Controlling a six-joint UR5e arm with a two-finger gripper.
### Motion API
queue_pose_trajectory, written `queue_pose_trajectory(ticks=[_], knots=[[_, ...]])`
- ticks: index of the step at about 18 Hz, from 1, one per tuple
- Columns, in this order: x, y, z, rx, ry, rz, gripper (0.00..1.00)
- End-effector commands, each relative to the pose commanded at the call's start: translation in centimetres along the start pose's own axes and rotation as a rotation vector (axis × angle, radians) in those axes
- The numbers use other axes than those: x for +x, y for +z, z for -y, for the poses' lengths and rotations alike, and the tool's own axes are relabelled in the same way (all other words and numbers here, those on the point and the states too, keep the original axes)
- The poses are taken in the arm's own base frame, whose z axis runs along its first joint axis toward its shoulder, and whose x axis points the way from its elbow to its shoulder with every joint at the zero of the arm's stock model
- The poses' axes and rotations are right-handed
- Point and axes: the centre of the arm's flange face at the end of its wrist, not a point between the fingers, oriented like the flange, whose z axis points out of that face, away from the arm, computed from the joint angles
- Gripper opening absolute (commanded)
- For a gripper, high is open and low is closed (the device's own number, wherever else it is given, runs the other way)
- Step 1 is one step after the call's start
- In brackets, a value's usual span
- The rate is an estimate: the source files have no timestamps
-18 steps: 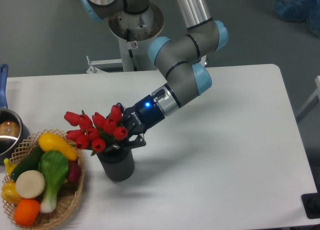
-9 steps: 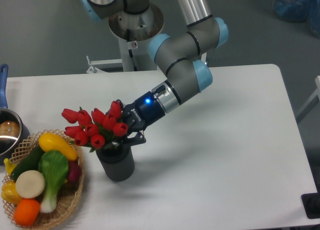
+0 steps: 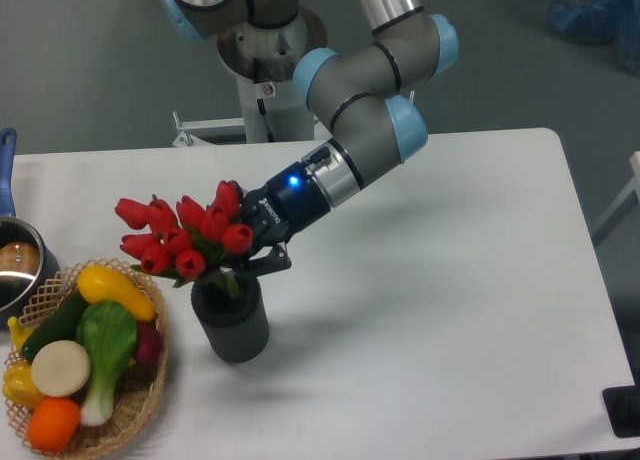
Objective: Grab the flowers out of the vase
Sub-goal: 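Lift the gripped tulips upward, drawing the stems out of the vase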
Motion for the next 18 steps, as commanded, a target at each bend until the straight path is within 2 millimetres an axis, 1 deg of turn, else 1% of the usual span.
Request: queue_pose_trajectory(ticks=[3, 9, 10, 12, 14, 18], knots=[[-0.1, -0.3, 1.6, -0.001, -0.013, 0.007, 0.44], [0.1, -0.3, 2.5, 0.037, -0.023, 0.002, 0.44], [0.3, -0.2, 3.1, 0.038, -0.026, 0.001, 0.44], [0.5, -0.2, 3.4, 0.04, -0.042, 0.0, 0.44], [1.1, -0.2, 5.1, 0.039, -0.036, -0.001, 0.44], [2.0, -0.3, 7.2, 0.042, -0.048, -0.002, 0.44]])
